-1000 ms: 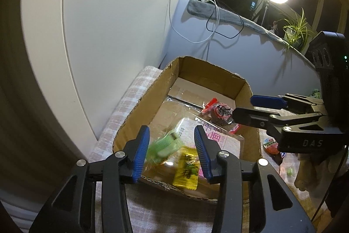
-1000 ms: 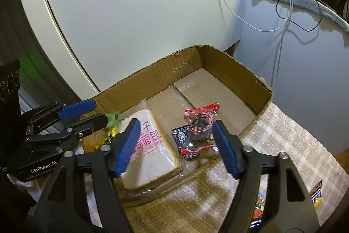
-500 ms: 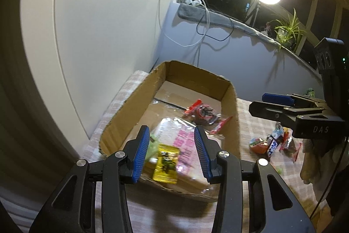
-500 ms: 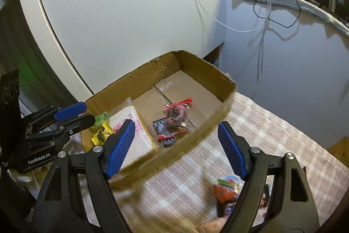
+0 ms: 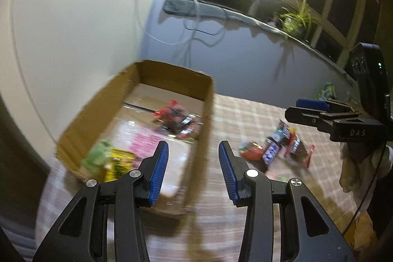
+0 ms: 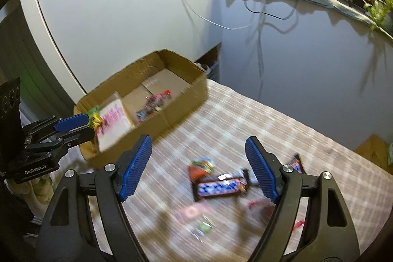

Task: Organize snacks
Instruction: 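Move both tools back toward the pink wrapper and remaining snacks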

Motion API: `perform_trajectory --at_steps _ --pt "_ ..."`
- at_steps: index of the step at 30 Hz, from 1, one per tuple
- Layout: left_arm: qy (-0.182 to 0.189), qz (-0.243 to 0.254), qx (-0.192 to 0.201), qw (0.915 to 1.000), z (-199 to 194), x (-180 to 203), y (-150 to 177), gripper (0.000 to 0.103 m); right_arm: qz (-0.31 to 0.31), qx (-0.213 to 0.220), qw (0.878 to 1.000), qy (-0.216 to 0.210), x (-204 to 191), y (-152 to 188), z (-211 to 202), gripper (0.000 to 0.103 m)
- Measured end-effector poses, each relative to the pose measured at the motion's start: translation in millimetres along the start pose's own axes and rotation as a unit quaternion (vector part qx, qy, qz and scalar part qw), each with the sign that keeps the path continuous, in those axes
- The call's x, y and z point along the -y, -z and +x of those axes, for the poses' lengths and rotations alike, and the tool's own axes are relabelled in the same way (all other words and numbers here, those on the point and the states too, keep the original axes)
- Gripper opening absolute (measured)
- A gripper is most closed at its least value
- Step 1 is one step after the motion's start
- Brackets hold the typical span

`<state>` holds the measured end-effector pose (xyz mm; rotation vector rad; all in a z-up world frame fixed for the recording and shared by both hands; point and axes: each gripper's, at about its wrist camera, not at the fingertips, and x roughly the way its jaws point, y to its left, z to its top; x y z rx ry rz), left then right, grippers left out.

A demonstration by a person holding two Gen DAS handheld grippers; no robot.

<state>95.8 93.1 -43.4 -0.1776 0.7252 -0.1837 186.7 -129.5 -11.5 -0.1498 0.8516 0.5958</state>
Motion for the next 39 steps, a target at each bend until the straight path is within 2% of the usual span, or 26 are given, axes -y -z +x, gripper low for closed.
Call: perform_trajectory --at_steps 6,13,15,19,22,25,31,39 --pt "0.028 0.02 -0.019 0.9992 13 30 6 0.041 0.005 -0.016 1.0 0.006 22 26 -11 0.081" --pt "0.052 0.044 -0.049 0.9965 33 60 17 0.041 -0.007 -0.046 0.999 -0.002 22 60 -8 0.081" --pt "0.056 0.048 -0.056 0.9957 38 65 20 0.035 -0.008 -0.054 0.999 -0.003 19 68 -5 0.08" --pt "0.062 0.054 -0.069 0.9943 46 71 25 0.027 0.004 -0.075 0.997 -0.008 16 80 8 0.062" --pt "0.064 0.062 -0.079 0.9929 51 75 30 0.025 0.016 -0.089 0.996 -0.009 16 87 20 0.054" --pt "0.067 0.07 -0.087 0.9915 55 80 34 0.023 0.024 -0.1 0.995 -0.006 15 93 30 0.049" --pt "0.072 0.077 -0.097 0.9896 61 85 38 0.023 0.016 -0.11 0.994 0.015 10 99 42 0.047" --pt "0.08 0.092 -0.112 0.9862 71 93 42 0.023 -0.013 -0.111 0.993 0.037 7 102 42 0.031"
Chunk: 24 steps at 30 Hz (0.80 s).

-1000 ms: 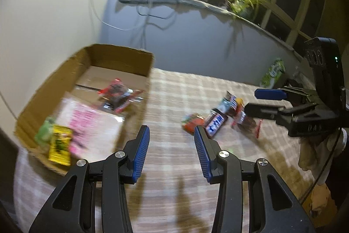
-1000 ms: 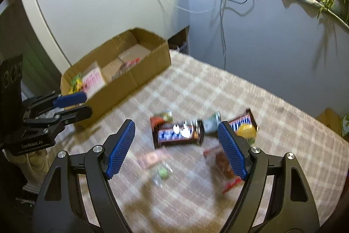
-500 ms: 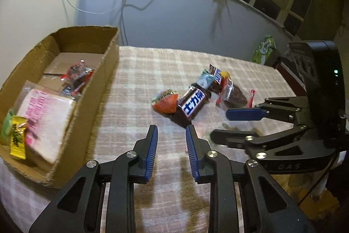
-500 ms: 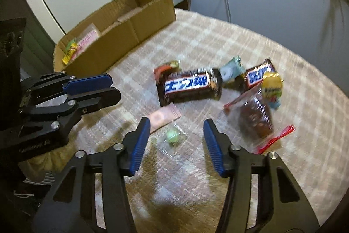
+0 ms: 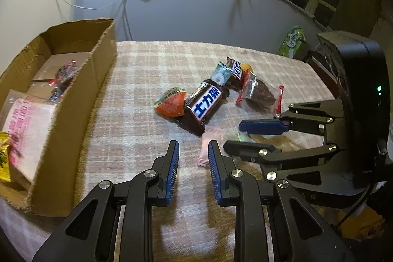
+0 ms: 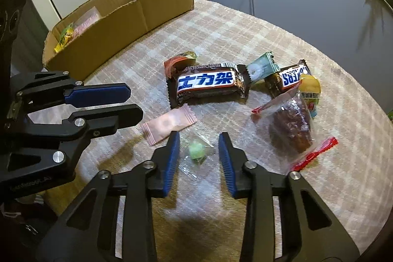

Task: Organize snacks
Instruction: 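Move both tools back toward the pink wrapper and remaining snacks, then grasp the pink wrapper with the left tool while the right tool grasps the clear green-candy packet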

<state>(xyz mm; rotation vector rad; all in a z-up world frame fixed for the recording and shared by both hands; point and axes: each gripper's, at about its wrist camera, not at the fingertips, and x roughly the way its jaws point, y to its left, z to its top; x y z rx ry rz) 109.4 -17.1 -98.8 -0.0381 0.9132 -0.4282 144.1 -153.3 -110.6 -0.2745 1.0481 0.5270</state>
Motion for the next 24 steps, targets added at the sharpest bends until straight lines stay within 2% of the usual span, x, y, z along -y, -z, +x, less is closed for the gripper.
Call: perform_trajectory --at_steps 8,14,16,18,24 --pt "-0.006 0.05 -0.024 0.9985 18 19 -1 0.024 -0.002 -0.002 1.0 0.004 10 7 -4 0.029" --pt "-0.037 0.095 -0.032 0.9943 33 32 -2 0.026 0.007 -0.003 1.0 0.01 21 12 -8 0.029" --pt "-0.044 0.107 -0.029 0.9928 34 36 -1 0.023 0.008 -0.002 1.0 0.01 23 12 -8 0.029" --pt "-0.045 0.114 -0.027 0.992 35 38 -1 0.018 0.009 -0.001 1.0 0.01 23 14 -9 0.029" --pt "-0.046 0.105 -0.023 0.9932 31 37 1 0.018 0.015 0.006 1.0 0.006 23 16 -15 0.026"
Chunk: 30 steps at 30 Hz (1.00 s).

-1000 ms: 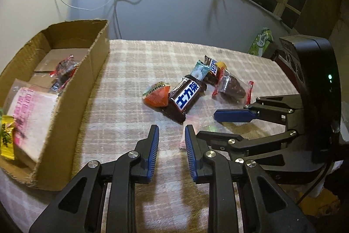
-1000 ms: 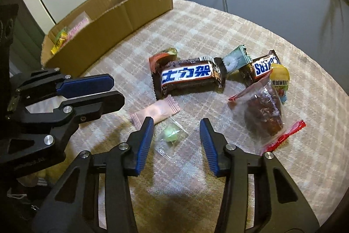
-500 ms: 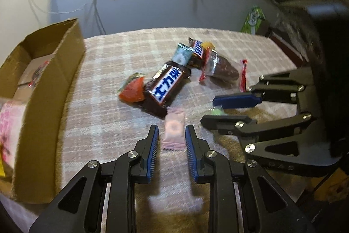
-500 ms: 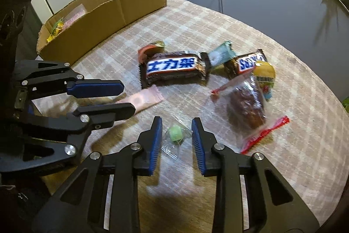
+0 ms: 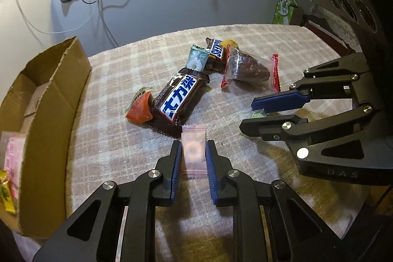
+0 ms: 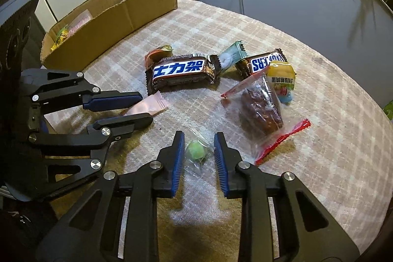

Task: Organize snacks
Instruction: 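Grasp the pink wrapper with the left tool while the right tool grasps the clear green-candy packet, then carry both items into the cardboard box and open both tools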

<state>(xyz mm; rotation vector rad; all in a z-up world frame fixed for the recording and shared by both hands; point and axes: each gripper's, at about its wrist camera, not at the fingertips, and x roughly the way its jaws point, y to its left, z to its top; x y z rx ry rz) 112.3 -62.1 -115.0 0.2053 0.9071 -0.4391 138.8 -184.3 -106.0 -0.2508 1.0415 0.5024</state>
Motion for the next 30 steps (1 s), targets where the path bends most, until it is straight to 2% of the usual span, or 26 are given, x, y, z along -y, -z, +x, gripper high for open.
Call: perform_trajectory --at_steps 12,19,30 --pt "0.008 -0.033 0.025 0.9991 -25 -9 5 0.018 0.003 0.005 1.0 -0.004 -1 0 -8 0.022" --pt "0.004 -0.053 0.052 0.9972 -50 -22 6 0.018 -0.001 0.029 1.0 -0.003 -4 -6 -31 0.022" --pt "-0.035 -0.099 0.088 0.9906 -81 -75 9 0.018 -0.021 0.077 0.997 -0.02 -27 -55 -49 0.022"
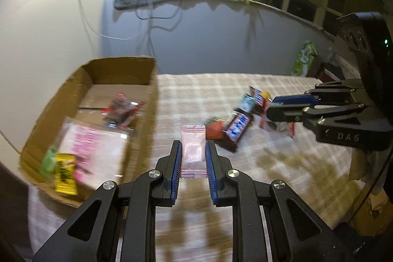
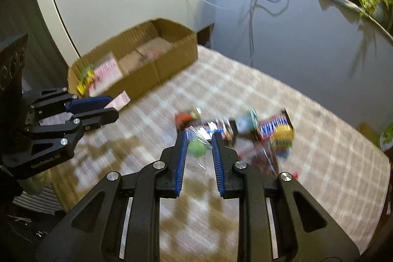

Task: Organize snacks
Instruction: 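Carry both items into the cardboard box and open both tools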

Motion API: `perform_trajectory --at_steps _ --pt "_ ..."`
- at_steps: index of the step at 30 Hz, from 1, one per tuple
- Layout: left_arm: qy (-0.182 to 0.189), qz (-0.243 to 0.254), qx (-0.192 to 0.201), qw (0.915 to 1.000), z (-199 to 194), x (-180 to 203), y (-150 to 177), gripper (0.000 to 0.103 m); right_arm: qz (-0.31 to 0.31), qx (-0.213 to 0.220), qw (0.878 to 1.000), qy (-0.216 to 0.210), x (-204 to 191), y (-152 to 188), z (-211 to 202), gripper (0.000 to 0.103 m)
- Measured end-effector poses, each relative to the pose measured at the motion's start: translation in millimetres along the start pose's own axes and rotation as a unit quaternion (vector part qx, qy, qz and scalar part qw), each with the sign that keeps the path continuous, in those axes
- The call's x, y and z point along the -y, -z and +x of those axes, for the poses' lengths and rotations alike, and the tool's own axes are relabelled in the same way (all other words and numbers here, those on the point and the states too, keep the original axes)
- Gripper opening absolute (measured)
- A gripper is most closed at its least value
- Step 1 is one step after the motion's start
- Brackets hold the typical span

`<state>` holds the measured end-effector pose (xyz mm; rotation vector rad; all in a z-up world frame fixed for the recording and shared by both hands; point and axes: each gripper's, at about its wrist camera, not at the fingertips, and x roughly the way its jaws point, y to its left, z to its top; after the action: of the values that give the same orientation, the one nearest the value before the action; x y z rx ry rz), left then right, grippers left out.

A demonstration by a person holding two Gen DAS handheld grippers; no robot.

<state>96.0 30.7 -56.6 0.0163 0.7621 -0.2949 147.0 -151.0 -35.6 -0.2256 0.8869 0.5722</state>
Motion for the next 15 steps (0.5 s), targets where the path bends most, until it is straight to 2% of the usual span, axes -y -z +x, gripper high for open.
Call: perform_trajectory --at_steps 8,15 --pt "-0.037 -0.032 0.023 0.9985 -12 -46 -8 0.018 -0.022 0.031 0.999 -0.03 -27 -53 14 0.022" --pt "-0.066 -0.055 0.034 0.9957 -12 -80 -15 0.018 -0.042 0.037 0.997 -0.05 -55 -94 41 0.022"
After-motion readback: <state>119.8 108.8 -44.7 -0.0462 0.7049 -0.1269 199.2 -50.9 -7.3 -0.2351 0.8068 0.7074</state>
